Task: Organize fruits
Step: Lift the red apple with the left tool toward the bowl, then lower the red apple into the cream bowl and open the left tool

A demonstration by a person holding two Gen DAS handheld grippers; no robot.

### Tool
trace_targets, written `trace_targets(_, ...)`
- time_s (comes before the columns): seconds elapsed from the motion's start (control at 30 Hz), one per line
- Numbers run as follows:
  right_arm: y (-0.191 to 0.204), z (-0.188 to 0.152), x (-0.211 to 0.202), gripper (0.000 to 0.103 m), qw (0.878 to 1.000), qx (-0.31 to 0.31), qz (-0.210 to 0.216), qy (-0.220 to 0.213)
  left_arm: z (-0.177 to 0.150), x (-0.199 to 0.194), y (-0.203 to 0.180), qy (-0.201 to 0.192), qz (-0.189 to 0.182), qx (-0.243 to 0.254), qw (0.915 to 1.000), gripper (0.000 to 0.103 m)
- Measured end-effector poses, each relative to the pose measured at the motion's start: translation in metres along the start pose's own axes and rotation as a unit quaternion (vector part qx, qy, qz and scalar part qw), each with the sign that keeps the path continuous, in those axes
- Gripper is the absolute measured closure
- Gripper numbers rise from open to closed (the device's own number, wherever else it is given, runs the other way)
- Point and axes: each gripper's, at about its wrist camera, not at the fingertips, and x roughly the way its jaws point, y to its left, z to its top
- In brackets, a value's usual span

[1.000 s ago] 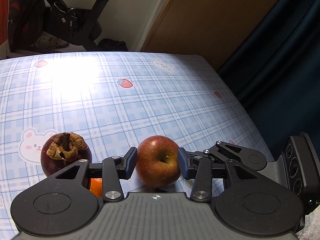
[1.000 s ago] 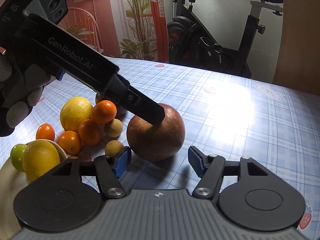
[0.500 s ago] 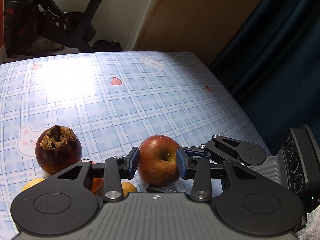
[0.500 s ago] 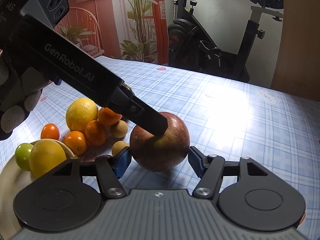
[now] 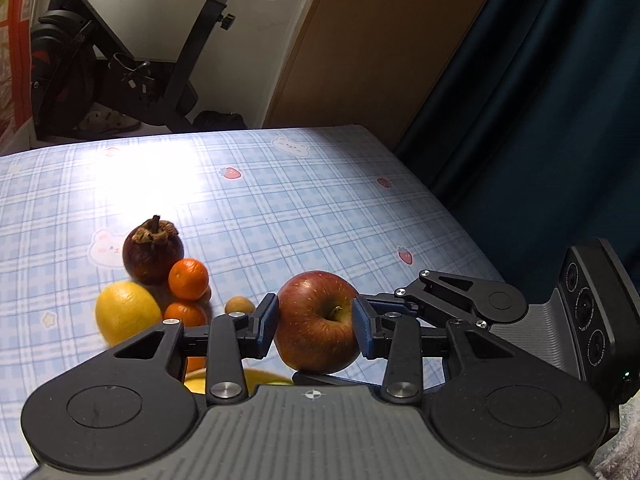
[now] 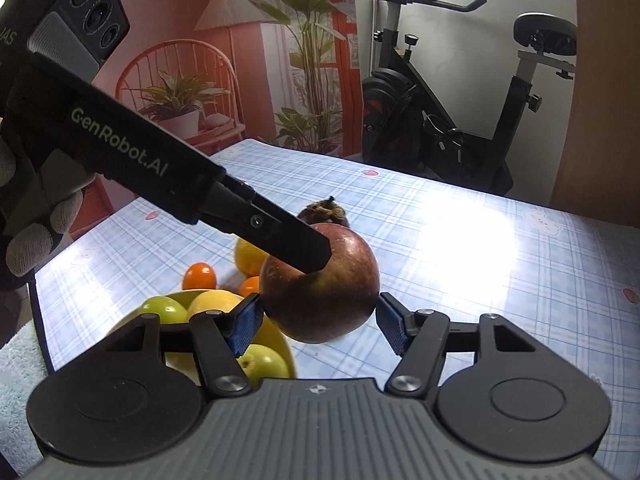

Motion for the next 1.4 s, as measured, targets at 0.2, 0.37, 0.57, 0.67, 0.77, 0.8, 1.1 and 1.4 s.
trace_targets(0.2,0.051,-0.009,0.005,0.038,0.999,-0.027,0.036,0.021,-0.044,-0.037,0.014,0.003,0.024,-0.026,0.9994,0.061)
trace_targets(0.37,0.083,-0.022,0.024,0.038,0.995,-0.031,0.07,0.058,-0.078,-0.051,0.03,0.012,0.048,-0.046,0.9977,0.061)
trace_targets(0.57,0.099,-0.036,0.048,0.038,0.99,-0.022,0.105,0.096,-0.102,-0.057,0.05,0.027,0.064,-0.075,0.9948,0.061)
trace_targets(0.67,0.101,-0.036,0.054,0.038,0.988,-0.028,0.112,0.102,-0.106,-0.06,0.057,0.028,0.065,-0.082,0.9941,0.062)
trace_targets(0.77,0.104,-0.035,0.061,0.038,0.988,-0.038,0.111,0.103,-0.109,-0.06,0.063,0.026,0.07,-0.087,0.9934,0.062)
trace_targets(0.8,0.104,-0.035,0.063,0.038,0.988,-0.042,0.11,0.104,-0.109,-0.059,0.065,0.026,0.071,-0.09,0.993,0.062)
trace_targets(1.1,0.111,-0.036,0.073,0.038,0.987,-0.071,0.114,0.085,-0.111,-0.058,0.076,0.016,0.086,-0.102,0.9909,0.062)
trace_targets(1.4,0.113,-0.035,0.079,0.038,0.987,-0.07,0.121,0.081,-0.116,-0.069,0.078,-0.006,0.114,-0.109,0.9874,0.061)
